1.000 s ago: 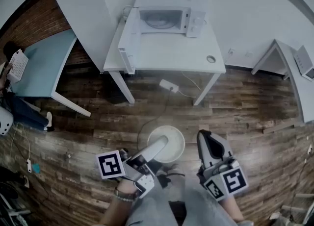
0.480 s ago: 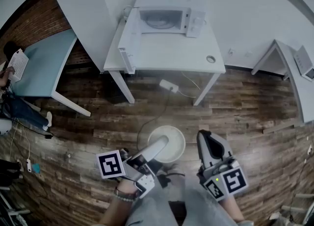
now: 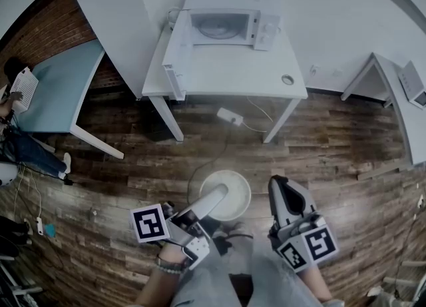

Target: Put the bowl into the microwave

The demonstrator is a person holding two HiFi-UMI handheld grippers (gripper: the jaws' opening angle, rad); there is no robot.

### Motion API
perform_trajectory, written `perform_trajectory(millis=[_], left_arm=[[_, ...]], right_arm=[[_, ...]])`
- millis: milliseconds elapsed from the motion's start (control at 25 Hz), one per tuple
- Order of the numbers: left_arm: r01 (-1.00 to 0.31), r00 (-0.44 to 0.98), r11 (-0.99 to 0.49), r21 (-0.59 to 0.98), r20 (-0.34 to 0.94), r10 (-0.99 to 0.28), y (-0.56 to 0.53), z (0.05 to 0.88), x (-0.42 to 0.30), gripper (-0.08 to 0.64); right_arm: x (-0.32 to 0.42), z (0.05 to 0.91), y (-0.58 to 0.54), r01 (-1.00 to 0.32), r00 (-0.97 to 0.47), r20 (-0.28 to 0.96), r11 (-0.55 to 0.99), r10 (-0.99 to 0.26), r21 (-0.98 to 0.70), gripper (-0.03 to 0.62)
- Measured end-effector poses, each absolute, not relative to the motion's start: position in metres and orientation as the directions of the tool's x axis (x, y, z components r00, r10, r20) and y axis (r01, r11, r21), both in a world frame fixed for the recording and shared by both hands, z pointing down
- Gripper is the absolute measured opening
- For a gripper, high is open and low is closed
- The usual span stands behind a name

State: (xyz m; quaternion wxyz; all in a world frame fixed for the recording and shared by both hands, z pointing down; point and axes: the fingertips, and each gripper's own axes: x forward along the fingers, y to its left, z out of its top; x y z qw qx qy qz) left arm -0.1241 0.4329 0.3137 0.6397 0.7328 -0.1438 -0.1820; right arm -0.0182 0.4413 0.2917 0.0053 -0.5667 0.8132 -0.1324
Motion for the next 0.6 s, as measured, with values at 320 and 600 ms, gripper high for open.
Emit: perform_trajectory(millis=[320, 600], left_arm=[[0.03, 0.903, -0.149, 0.988, -0.091, -0.419, 0.428, 0.313, -0.141, 0.232], [0.034, 0.912, -0.147, 0.989, -0.091, -0.4, 0.427, 0.319, -0.151, 0.232]], right_arm=[[-0.04, 0.292, 0.443, -0.919, -0.351, 0.137, 0.313, -0.926, -0.24, 0.003], [-0.079, 0.302, 0.45, -0.844, -0.48, 0.164, 0.402, -0.862, -0.355, 0.022]])
